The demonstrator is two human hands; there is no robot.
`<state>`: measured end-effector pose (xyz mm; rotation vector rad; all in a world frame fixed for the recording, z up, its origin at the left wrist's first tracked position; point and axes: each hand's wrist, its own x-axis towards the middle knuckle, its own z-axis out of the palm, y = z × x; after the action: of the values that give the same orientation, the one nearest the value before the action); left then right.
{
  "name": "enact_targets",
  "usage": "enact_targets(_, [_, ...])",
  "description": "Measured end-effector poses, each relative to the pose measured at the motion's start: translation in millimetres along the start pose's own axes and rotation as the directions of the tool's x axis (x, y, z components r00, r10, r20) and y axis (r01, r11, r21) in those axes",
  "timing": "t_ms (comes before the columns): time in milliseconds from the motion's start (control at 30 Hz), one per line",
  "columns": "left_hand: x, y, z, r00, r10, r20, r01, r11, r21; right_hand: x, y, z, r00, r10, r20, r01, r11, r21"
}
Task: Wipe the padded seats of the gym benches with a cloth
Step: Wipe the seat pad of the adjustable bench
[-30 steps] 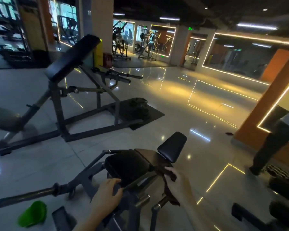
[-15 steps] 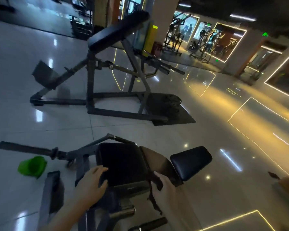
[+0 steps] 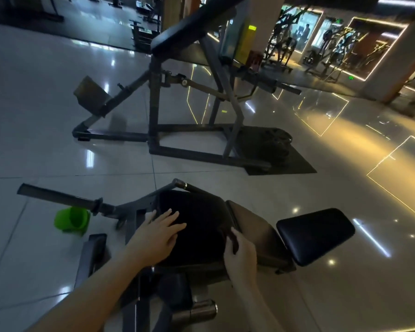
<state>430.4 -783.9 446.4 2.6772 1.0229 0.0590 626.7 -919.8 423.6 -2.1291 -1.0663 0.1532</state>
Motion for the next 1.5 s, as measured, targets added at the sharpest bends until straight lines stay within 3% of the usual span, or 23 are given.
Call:
enact_targets(133, [19.7,3.2,-3.9,0.993,0.058,0.107,-0.068,0.993,0.093,-8.7,-10.6,31.9,0.988,-0.015,-0.157,0.019,1.000,0.021])
enact_targets(267, [28.2,5.1,-4.7,0.988,0.094,0.126,-0.104,0.992,0.077,-14.2,-29.6,38.5,0.990,-0.029,-0.141,0.039,0.997,0.064])
enact_targets(433, [28.6,0.1,-19.9,0.993,0.009,0.117,0.013,0.982,-0.187,-43.8,-69.3,61.6,0.955,-0.292,-0.046,0.294,0.955,0.044])
enact_targets(600, [29.4,-10.3,-17.7,0.995,0.035,0.091,-0.013,0.972,-0.235,-31.7,-37.0,51.9,0.812,-0.580,0.070,0.584,0.810,-0.058])
enact_targets(633, [32.0,-12.2,-16.4,0.995,0.046,0.084,-0.026,0.973,-0.228,-20.9,-19.8,45.1,0.840,-0.539,0.053,0.542,0.835,-0.099])
enact_targets(700, [36.1,-16.0,-14.4,0.996,0.049,0.079,-0.031,0.974,-0.224,-1.3,9.1,31.1,0.944,-0.321,-0.079,0.309,0.942,-0.131])
enact_targets(767, [37.0,-18.0,-11.1,0.994,0.047,0.098,-0.026,0.978,-0.207,5.6,20.0,27.6,0.966,-0.183,-0.182,0.164,0.980,-0.117])
enact_targets(833, [38.6,-15.4,-8.2,0.991,0.059,0.124,-0.040,0.987,-0.153,-3.2,10.8,33.9,0.969,-0.149,-0.198,0.137,0.988,-0.071])
enact_targets(900, [37.5,-13.4,-6.6,0.990,0.046,0.131,-0.034,0.995,-0.089,-24.1,-11.1,45.7,0.963,-0.207,-0.174,0.206,0.978,-0.025])
enact_targets(1100, [32.6,-20.8,-20.9,0.992,0.039,0.123,-0.025,0.994,-0.109,-77.8,-61.3,79.8,0.811,-0.584,-0.033,0.584,0.812,0.009])
enact_targets(1267, [36.4,-23.5,-20.5,0.990,0.036,0.136,-0.024,0.996,-0.086,-55.3,-21.5,66.1,0.564,-0.824,0.050,0.822,0.555,-0.128])
enact_targets(1367, [38.8,-22.6,-19.0,0.991,0.014,0.133,-0.004,0.997,-0.072,-42.0,-4.2,58.8,0.613,-0.790,-0.009,0.779,0.607,-0.156])
enact_targets(1500, [38.3,-12.9,-20.1,0.986,-0.023,0.165,0.031,0.998,-0.048,-52.9,-1.2,64.1,0.800,-0.586,-0.127,0.572,0.809,-0.131])
